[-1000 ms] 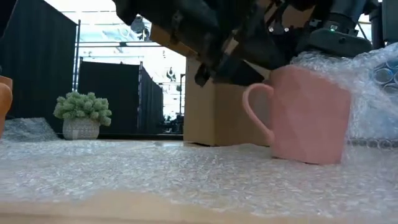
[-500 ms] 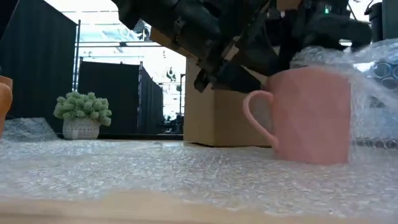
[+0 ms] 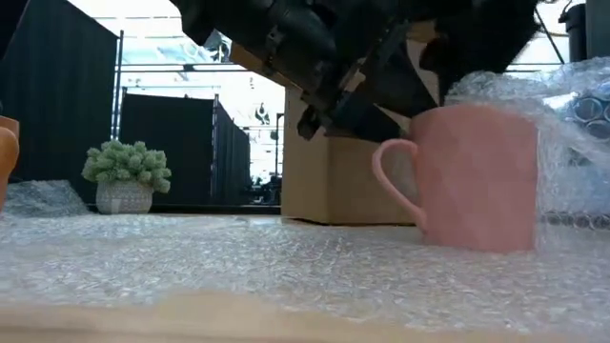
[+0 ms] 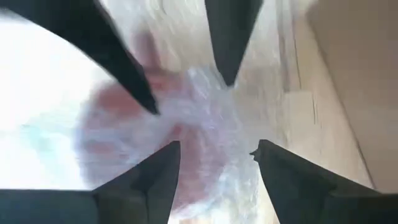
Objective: Wrap mug
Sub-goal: Wrap the pink mug with bubble wrap
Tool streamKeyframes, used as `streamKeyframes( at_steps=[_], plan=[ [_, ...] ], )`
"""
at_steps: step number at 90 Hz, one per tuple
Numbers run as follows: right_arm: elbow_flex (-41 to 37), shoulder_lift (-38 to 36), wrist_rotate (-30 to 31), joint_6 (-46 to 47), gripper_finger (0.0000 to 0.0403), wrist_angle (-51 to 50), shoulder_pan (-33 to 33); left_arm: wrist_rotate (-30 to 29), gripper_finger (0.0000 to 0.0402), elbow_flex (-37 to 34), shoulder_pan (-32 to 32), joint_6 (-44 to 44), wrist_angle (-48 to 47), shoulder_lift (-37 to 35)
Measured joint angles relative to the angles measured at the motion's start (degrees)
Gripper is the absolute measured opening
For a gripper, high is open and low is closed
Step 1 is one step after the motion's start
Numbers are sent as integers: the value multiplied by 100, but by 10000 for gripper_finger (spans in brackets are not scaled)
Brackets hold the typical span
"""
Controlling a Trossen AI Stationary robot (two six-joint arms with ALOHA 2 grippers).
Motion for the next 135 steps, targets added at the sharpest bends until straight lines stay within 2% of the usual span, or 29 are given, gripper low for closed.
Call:
streamKeyframes(
  at_steps=[21, 44, 67, 135],
  plan=[
    [-39, 154, 138, 246, 201, 357, 137, 3, 207, 0, 1, -4, 1, 0],
    [-785, 763, 329, 594, 201, 781, 284, 2, 207, 7, 6, -20, 57, 0],
    [-1168, 857, 174, 618, 201, 1402, 237, 20, 207, -6, 7, 6, 160, 7],
    [-1220, -1007, 283, 543, 201, 1075, 171, 30, 207, -7, 3, 15, 141, 7]
  ],
)
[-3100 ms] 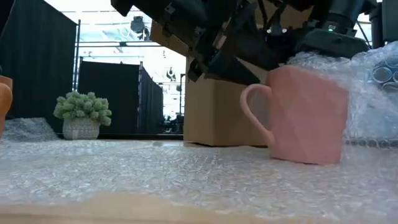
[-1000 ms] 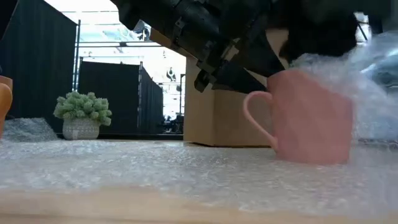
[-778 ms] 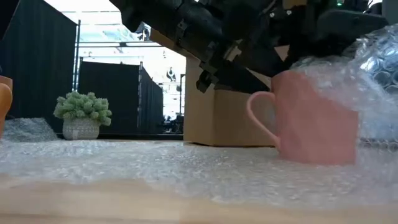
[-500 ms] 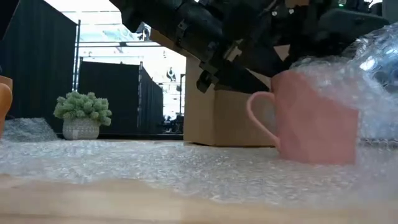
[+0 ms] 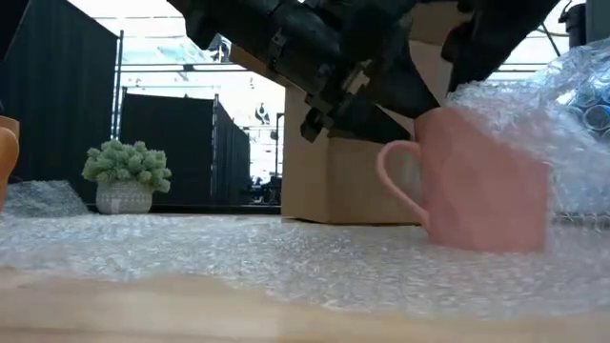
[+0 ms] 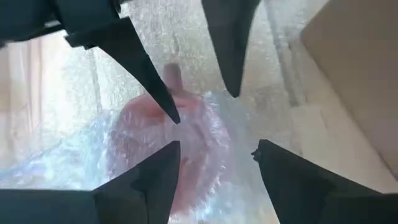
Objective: Wrap mug
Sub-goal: Wrap the pink mug with bubble wrap
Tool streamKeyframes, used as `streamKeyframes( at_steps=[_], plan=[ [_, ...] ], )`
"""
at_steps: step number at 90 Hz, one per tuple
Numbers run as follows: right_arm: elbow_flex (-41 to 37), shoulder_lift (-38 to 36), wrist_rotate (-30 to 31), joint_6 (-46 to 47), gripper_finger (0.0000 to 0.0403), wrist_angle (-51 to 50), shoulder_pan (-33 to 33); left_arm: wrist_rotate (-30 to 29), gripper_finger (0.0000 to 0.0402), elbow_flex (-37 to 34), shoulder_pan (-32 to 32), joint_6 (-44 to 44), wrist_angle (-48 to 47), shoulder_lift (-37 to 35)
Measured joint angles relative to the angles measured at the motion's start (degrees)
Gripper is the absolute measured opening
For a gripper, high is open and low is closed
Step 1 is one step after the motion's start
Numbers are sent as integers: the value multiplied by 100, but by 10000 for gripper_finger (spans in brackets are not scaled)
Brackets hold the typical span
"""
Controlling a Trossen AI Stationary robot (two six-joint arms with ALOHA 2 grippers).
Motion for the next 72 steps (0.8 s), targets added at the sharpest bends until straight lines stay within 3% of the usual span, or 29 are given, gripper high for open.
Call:
streamKeyframes(
  at_steps=[51, 72],
  plan=[
    [-323, 1578, -82, -48, 201, 689, 4, 17, 207, 4, 2, -14, 21, 1],
    [-334, 1646, -120, -271, 188, 981, 6, 16, 207, 1, 2, -10, 85, 0]
  ],
)
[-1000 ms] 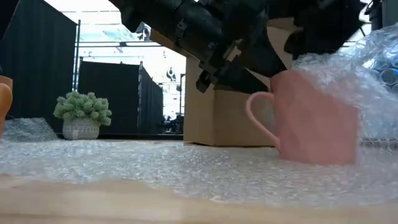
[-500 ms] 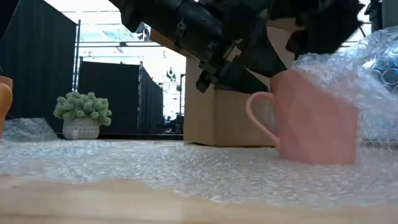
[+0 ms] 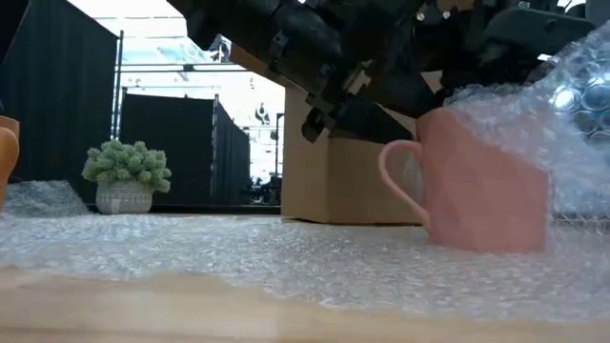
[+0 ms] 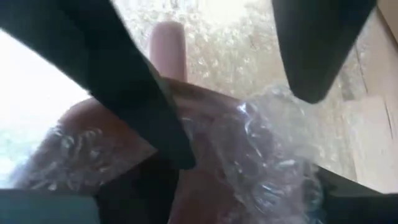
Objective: Wrap mug
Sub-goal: Wrap the pink mug with bubble wrap
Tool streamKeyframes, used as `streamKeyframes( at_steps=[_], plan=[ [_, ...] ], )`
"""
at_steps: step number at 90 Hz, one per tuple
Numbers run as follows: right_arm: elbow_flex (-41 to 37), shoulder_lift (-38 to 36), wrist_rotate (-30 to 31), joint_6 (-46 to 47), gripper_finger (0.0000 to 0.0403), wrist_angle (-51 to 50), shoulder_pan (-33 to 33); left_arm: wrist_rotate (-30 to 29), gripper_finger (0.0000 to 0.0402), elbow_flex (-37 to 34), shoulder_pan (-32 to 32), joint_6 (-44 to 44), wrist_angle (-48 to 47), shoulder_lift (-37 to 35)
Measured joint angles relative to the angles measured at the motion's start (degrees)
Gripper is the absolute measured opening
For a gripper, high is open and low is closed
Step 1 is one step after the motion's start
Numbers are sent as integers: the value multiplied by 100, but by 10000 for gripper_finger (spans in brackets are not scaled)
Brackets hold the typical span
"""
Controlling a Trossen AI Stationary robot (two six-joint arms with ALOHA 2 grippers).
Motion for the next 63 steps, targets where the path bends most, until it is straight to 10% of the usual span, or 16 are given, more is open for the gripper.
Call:
streamKeyframes(
  at_steps=[30, 63],
  plan=[
    [-45, -13, -69, -350, 32, -40, -64, 3, 207, 1, -3, -8, 55, 4],
    [-62, -12, -118, -480, 57, 108, -49, -22, 207, -7, -1, 19, 59, 4]
  ],
)
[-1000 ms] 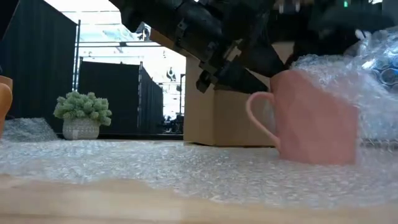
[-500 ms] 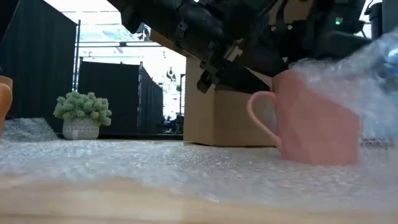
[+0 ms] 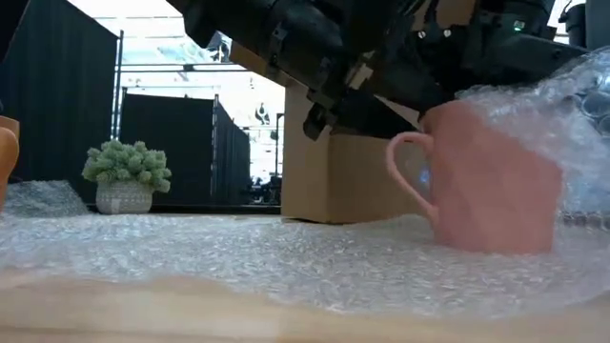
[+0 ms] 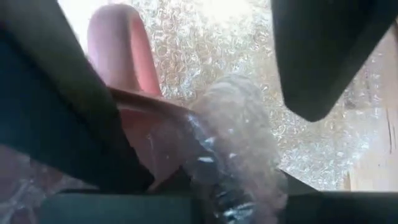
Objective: Wrap mug
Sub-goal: Wrap the pink mug with bubble wrap
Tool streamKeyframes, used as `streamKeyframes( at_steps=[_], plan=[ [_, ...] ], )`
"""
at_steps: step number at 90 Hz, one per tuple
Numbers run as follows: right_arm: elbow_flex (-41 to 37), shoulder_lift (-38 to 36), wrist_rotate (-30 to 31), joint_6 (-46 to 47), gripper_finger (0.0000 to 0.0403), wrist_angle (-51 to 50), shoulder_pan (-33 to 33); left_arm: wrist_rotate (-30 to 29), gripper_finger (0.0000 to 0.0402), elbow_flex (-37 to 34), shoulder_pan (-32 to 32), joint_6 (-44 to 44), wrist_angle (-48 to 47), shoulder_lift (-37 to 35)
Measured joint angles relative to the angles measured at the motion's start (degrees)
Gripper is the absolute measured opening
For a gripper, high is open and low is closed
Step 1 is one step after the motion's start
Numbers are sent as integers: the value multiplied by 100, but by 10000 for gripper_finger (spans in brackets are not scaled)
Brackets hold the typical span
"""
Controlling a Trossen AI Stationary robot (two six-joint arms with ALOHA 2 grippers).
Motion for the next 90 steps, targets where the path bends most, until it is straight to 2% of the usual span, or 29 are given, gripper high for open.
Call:
streamKeyframes(
  at_steps=[22, 38, 52, 77, 90],
  plan=[
    [168, -60, -26, -60, 202, -245, -6, -11, 207, 5, -3, -2, -10, 0],
    [560, -351, -169, -155, 265, -671, -25, -33, 207, 5, 6, 1, -47, -2],
    [871, -669, -114, -223, 284, -1026, -10, -51, 207, 6, 2, -12, -56, -2],
    [915, -1244, -13, -173, 282, -1469, -114, -29, 207, 10, 6, -8, -49, 0],
    [917, -1443, 371, 3, 282, -1950, -137, -20, 207, 10, 6, -10, -47, 0]
  ],
)
